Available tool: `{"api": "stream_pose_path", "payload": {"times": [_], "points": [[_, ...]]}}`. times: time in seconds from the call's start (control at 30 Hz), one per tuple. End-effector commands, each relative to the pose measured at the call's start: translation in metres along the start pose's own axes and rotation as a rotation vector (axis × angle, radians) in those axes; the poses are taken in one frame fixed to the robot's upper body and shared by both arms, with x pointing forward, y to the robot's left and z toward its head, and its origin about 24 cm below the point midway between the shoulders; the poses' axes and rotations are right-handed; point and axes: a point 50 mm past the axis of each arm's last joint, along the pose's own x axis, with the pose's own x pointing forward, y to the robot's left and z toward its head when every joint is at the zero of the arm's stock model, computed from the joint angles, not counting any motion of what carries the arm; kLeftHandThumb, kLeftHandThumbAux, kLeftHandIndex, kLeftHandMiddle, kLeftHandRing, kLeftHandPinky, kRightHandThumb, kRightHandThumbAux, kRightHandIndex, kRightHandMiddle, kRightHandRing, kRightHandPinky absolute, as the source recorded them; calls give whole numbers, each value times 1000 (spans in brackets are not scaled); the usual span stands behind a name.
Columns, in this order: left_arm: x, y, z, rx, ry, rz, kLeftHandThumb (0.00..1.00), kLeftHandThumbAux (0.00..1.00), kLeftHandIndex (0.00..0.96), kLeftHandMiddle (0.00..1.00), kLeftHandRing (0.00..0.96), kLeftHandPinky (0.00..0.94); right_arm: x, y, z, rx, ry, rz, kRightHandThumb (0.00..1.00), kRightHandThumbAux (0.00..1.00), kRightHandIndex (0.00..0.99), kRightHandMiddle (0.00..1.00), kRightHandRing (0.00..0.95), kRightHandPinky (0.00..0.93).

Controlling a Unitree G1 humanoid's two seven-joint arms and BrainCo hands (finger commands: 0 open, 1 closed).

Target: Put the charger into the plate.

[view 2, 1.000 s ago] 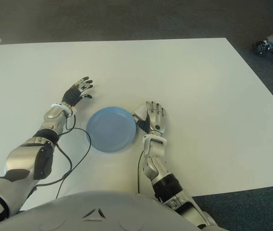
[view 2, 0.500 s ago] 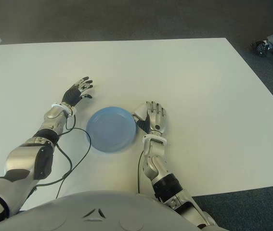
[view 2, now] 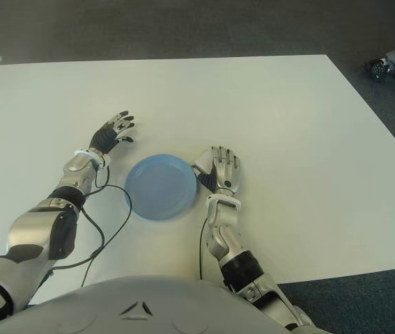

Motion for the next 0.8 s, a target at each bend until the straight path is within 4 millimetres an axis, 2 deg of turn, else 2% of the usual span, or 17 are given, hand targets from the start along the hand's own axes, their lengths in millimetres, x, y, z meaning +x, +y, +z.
{"api": "stream_pose_path", "payload": {"times": [0.03,0.07,0.13,0.17,0.2,0.23,0.27,0.33,0.4,0.47,0.53,0.8], "points": [[-8,-1,-21,-24,85,1,0,483,32,109,115,136,-11,24,-14,-5,62,104,385,305,0,0,1,80],[-8,-1,-21,-25,85,0,0,483,32,109,115,136,-11,24,-14,3,63,86,387,308,0,0,1,91],[-9,-1,-21,-25,85,0,0,483,31,110,115,135,-10,24,-15,24,66,45,422,325,6,49,98,225],[-9,-1,-21,-26,85,-1,0,483,31,110,115,135,-10,24,-15,34,68,26,495,347,68,149,221,342],[-9,-1,-21,-26,85,-1,0,483,31,110,115,134,-10,24,-15,47,71,4,522,355,90,184,265,384],[-9,-1,-21,-26,85,-1,0,484,31,110,115,134,-10,25,-15,56,72,-11,618,372,174,299,380,474],[-9,-1,-21,-27,86,-1,0,484,30,110,115,134,-9,26,-17,77,82,-28,653,377,204,341,421,506],[-9,-1,-21,-29,87,-1,0,484,30,110,115,134,-9,26,-18,114,102,-58,738,399,329,490,546,610],[-9,-1,-21,-30,89,0,0,485,31,111,115,135,-9,26,-18,147,118,-89,785,425,423,570,618,670],[-9,-1,-21,-31,90,0,0,486,32,113,116,135,-8,27,-19,172,130,-118,822,572,403,546,674,708],[-9,-1,-21,-30,89,0,0,486,32,114,117,135,-8,27,-19,191,136,-138,835,622,397,540,703,732],[-9,-1,-21,-27,87,-1,0,485,30,112,115,132,-6,31,-20,279,149,-135,851,675,393,530,777,800]]}}
